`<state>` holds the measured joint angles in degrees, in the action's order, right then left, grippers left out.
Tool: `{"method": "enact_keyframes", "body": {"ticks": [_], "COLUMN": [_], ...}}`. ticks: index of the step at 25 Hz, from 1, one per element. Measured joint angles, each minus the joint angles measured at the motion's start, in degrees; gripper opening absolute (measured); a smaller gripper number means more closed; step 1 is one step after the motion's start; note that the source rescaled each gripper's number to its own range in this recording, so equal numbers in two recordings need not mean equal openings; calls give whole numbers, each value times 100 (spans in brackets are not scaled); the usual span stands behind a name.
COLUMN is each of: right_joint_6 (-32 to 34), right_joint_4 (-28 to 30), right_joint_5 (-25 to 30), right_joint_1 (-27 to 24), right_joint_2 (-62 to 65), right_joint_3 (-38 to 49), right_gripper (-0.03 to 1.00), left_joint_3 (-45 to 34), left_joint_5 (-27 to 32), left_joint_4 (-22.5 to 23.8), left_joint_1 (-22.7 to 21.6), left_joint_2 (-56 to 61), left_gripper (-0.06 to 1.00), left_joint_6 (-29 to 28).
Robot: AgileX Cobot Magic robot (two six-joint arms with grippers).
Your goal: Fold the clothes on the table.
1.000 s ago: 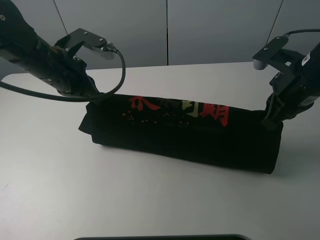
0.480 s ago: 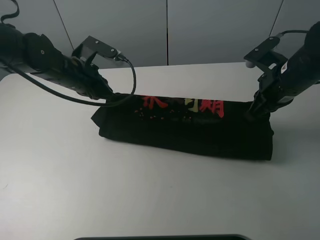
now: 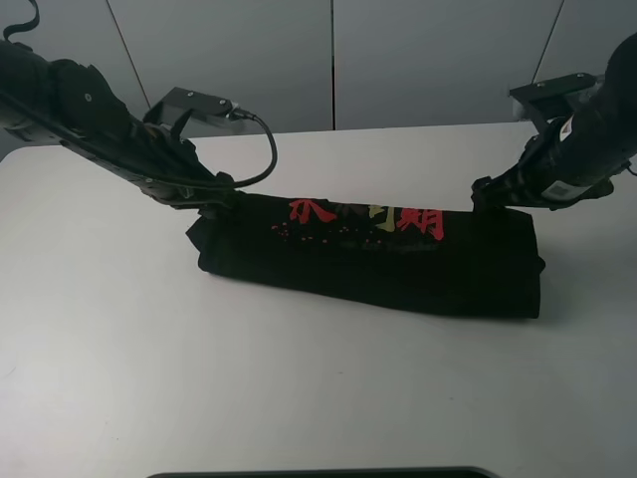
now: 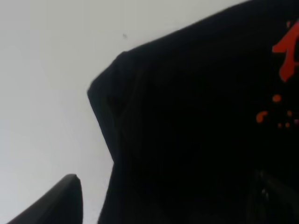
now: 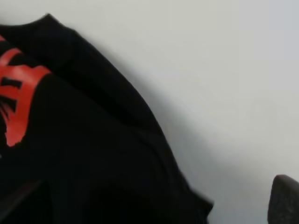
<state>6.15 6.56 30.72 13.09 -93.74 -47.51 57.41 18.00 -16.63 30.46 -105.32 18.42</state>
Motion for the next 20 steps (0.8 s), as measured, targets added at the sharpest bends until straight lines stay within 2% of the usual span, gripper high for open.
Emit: {"method": "enact_keyframes", "body": {"ticks": [3,6,11,20], "right_joint_6": [236,299,395,578], "right_joint_4": [-267,-611,-865,-876], "right_joint_5": [459,646,676,580], "right_joint_1": [0,0,0,0], "right_joint_2": [0,-64,-242,-772], "right_joint_3": [-88,-88,-88,-95], "right_gripper": [100,100,100,100], "left_joint_3": [53,53,53,53], "left_joint_5": [265,411,566,622], "left_joint_4": [-22,-56,-9,16], "left_joint_1": [-83,-192,-247,-334], "left_joint_2": [0,-67,-302,-627], "left_gripper": [94,94,94,94], "left_joint_6": [-301,-486,-582,-614]}}
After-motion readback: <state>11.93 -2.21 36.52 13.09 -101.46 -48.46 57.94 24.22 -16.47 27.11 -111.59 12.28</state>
